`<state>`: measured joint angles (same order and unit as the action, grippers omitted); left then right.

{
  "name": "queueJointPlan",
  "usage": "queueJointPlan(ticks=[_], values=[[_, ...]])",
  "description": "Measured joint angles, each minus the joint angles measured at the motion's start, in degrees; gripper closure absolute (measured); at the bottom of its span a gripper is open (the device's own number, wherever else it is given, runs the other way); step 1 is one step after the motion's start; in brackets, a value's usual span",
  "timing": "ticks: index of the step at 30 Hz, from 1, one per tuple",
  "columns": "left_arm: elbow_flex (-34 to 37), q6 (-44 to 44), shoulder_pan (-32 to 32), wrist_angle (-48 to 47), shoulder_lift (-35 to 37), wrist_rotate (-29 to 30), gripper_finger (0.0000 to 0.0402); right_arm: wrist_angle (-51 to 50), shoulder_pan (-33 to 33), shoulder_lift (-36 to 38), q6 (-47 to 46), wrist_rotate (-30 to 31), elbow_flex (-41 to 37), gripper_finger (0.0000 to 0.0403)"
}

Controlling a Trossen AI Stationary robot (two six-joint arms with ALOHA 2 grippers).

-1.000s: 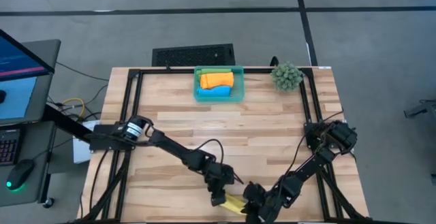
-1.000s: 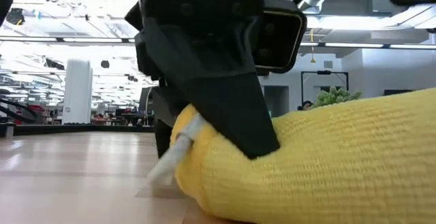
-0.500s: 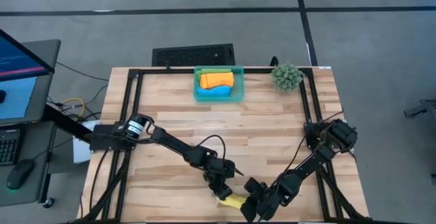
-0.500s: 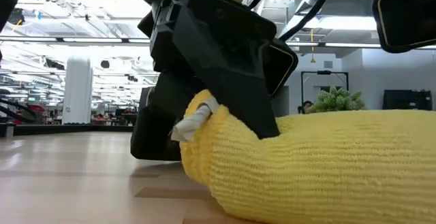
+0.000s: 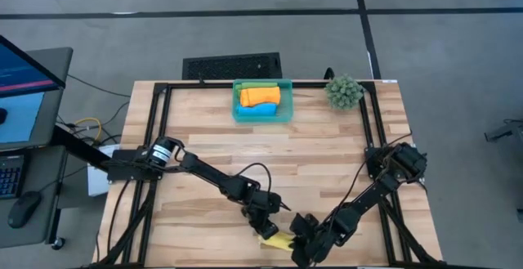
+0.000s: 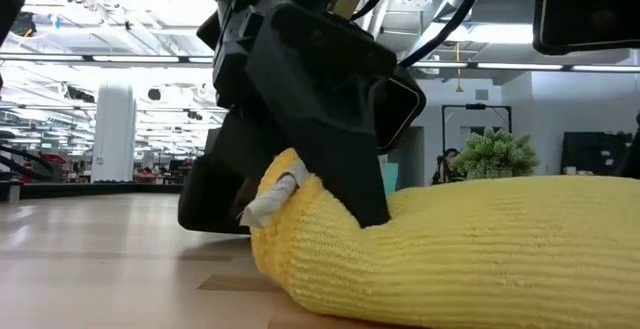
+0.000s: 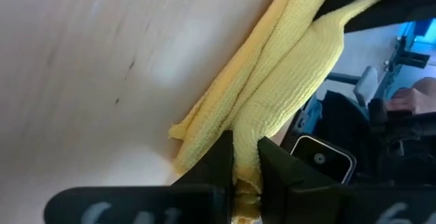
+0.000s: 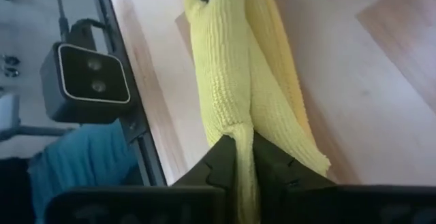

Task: Roll microfiber towels into tight, uniform cylinder then place into a basket
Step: Roll the yellow towel

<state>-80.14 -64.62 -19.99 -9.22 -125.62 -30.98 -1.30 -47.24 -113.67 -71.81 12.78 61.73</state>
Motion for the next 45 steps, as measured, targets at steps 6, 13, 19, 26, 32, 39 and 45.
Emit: queueJointPlan(ticks=[6, 13, 19, 26, 32, 39, 45], values=[[-0.02, -0.11, -0.07, -1.6, 0.05, 0.72, 0.0378, 0.5, 0.0, 0.0, 4.54, 0.07, -0.02, 0.0268], [-0.02, -1.08, -0.07, -2.55, 0.09, 0.83, 0.0378, -1.36, -0.27, 2.08, 5.88, -0.92, -0.21, 0.0226], [0.07, -1.21, -0.11, -6.54, 0.2, -0.36, 0.0378, -9.25, -2.96, 7.37, 5.84, 1.3, -0.34, 0.0239], [0.07, -1.07, -0.11, -6.35, 0.13, -0.35, 0.0378, -4.42, -5.45, 10.49, 24.86, 14.74, -0.19, 0.0256], [0.07, -0.58, -0.11, -6.33, 0.13, -0.4, 0.0373, 6.22, -2.57, 5.46, 37.71, 14.28, -0.1, 0.0271], [0.07, -0.11, -0.09, -6.33, 0.13, -0.59, 0.0371, 7.02, -0.54, 2.51, 38.81, 13.01, -0.11, 0.0288], [0.07, 0.26, -0.05, -6.33, 0.13, -0.67, 0.0371, 4.34, 0.6, 1.71, 35.09, 11.55, -0.05, 0.029]])
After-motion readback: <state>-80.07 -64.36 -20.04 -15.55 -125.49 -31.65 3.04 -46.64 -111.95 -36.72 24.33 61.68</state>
